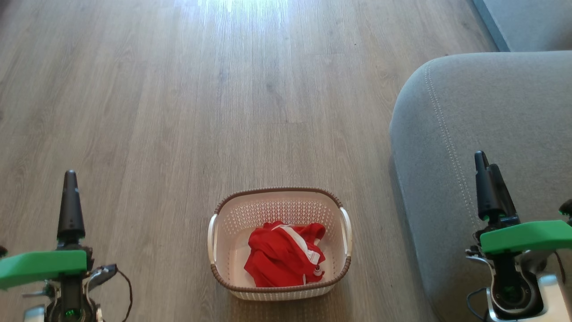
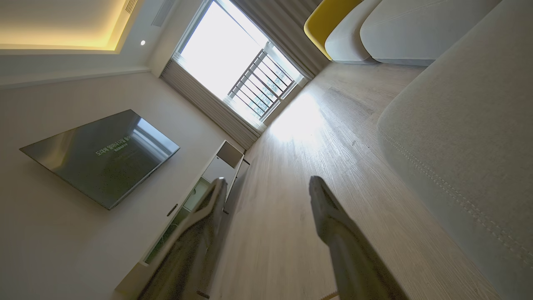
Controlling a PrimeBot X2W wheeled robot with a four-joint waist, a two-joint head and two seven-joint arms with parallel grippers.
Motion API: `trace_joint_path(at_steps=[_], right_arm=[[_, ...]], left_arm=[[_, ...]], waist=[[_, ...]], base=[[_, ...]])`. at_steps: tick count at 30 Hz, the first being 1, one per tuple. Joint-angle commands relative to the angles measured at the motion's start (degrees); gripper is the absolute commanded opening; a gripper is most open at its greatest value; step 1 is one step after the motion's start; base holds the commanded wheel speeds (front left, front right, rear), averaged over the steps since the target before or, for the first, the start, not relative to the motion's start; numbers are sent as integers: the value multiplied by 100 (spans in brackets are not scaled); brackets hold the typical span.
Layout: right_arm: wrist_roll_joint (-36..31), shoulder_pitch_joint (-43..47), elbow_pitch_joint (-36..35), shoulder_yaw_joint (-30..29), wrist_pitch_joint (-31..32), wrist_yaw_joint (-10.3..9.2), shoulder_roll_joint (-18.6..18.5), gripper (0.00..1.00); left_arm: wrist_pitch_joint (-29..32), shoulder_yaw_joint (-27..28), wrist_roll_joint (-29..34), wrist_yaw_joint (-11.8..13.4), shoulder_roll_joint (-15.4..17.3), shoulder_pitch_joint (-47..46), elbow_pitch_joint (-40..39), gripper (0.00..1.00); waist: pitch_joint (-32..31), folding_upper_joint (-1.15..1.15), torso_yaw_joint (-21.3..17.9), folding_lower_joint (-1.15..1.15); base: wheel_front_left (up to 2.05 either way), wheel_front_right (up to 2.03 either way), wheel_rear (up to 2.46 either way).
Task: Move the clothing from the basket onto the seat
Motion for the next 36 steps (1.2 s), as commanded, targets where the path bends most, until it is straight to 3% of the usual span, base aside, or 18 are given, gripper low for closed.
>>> trace_joint_path(at_steps=[1, 9, 18, 22, 30, 36], right_arm=[[-167, -343, -290, 74, -63, 2, 5, 100], [-1001, -424, -563, 212, -199, 2, 6, 100], [-1963, -468, -792, 434, -352, 2, 8, 100], [-2275, -468, -857, 486, -420, 3, 8, 100], [-2760, -424, -764, 690, -556, 3, 9, 100], [-3052, -347, -538, 743, -641, 3, 10, 100]], left_arm=[[-71, 114, 125, 14, 60, -309, -274, 100], [-205, -211, 1030, 356, 65, -305, -934, 100], [-356, -957, 2407, 819, 70, -248, -1490, 100], [-423, -1245, 2919, 1033, 72, -242, -1589, 100], [-557, -1817, 4038, 1227, 77, -202, -1564, 100], [-641, -2201, 4546, 1465, 199, -168, -1432, 100]], waist=[[1, 0, 2, 0], [11, 0, 13, 0], [21, 0, 7, 0], [19, 0, -4, 0], [-24, 0, -25, 0], [-61, 0, -38, 0]], base=[[0, 0, 0], [0, 0, 0], [0, 0, 0], [0, 0, 0], [0, 0, 0], [0, 0, 0]])
